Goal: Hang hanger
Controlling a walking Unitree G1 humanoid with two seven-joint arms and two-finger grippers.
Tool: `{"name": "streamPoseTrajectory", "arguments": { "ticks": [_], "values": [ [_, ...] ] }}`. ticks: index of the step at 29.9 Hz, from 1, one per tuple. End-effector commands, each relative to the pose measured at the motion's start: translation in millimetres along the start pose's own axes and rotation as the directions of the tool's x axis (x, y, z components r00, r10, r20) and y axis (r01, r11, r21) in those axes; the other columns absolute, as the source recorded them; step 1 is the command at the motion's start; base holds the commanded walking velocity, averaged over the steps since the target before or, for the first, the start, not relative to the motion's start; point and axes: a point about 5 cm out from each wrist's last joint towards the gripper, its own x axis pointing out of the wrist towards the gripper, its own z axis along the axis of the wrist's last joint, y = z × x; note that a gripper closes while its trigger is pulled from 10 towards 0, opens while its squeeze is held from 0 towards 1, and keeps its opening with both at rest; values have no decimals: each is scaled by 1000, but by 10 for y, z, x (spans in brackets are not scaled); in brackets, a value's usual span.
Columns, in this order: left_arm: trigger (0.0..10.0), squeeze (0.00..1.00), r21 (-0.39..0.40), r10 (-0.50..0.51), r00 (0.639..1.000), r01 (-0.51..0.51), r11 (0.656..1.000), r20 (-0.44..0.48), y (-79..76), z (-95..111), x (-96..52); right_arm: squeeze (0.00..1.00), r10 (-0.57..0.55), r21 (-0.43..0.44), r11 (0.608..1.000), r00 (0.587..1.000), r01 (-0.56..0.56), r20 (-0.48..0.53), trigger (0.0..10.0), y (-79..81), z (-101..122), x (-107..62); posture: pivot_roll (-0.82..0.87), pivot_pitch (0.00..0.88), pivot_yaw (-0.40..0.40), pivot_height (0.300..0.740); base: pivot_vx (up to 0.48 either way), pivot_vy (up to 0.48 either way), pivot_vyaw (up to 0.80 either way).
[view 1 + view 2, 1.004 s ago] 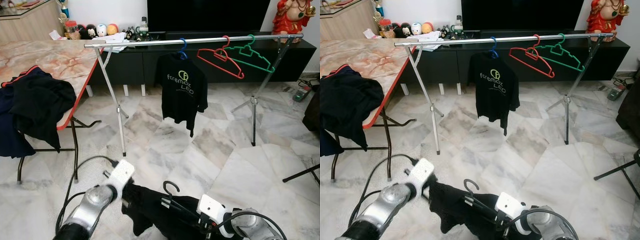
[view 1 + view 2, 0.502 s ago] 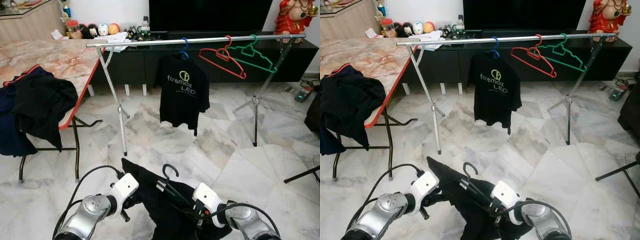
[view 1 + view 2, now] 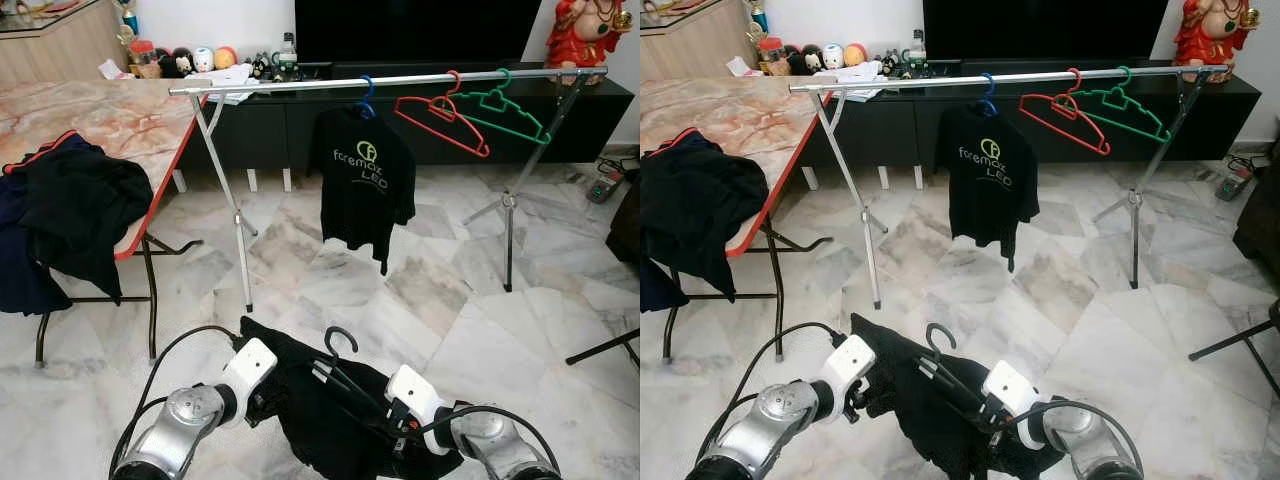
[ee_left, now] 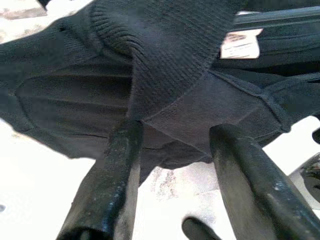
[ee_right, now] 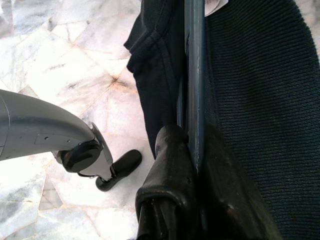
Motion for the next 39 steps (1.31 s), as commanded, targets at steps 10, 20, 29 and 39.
{"name": "streamPoseTrajectory", "arguments": {
  "ticks": [10,20,29,39],
  "values": [
    [10000,1000,-50,31,999,-33,998,-37,9,-83,-24,0,-3,-14,1000,1000,3,24,0,0,59,21,-8,86,19,740,0,0,0],
    [10000,0,-179,10,999,-1,984,52,-43,-13,15,0,5,-13,1000,999,-4,36,0,13,78,37,-10,84,21,740,0,0,0],
    [10000,0,-336,86,991,-47,941,101,17,-64,13,0,-1,-9,1000,999,2,50,0,8,83,32,-15,84,19,740,0,0,0],
    [8353,0,-492,119,990,-69,868,72,22,-269,6,0,6,-12,1000,997,-5,73,0,-10,119,13,-23,85,15,740,0,0,0]
  ]
}}
